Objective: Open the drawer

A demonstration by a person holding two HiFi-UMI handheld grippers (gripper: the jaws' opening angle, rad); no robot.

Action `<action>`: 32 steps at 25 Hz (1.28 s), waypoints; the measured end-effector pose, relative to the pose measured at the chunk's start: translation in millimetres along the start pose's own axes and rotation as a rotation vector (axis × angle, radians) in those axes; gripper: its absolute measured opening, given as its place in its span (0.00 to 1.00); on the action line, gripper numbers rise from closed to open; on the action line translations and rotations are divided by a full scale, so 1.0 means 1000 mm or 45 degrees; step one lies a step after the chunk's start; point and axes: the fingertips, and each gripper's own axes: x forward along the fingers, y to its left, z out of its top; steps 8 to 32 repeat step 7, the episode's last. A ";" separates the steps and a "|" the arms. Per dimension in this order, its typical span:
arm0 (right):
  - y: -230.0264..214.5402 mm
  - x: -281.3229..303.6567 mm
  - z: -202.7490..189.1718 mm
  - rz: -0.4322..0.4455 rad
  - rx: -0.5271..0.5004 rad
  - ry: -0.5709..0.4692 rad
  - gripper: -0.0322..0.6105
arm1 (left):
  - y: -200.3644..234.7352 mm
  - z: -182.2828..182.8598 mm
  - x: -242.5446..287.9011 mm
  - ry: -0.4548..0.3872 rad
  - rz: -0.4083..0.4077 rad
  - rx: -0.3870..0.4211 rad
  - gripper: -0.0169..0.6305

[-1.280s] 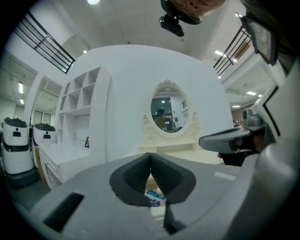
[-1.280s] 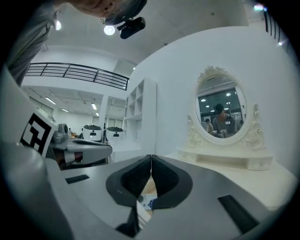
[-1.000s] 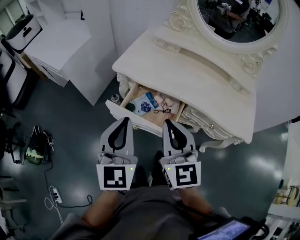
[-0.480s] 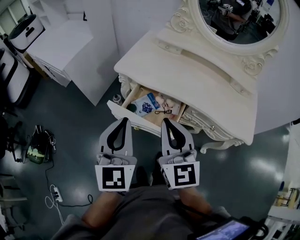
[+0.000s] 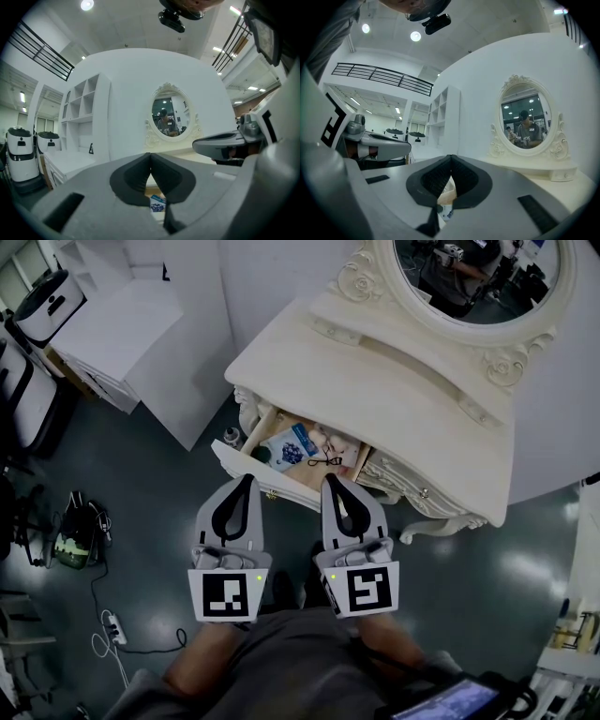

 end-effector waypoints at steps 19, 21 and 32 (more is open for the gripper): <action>0.000 0.001 -0.003 -0.008 -0.007 -0.003 0.07 | 0.002 -0.005 0.001 -0.004 -0.010 0.008 0.05; 0.000 0.001 -0.003 -0.008 -0.007 -0.003 0.07 | 0.002 -0.005 0.001 -0.004 -0.010 0.008 0.05; 0.000 0.001 -0.003 -0.008 -0.007 -0.003 0.07 | 0.002 -0.005 0.001 -0.004 -0.010 0.008 0.05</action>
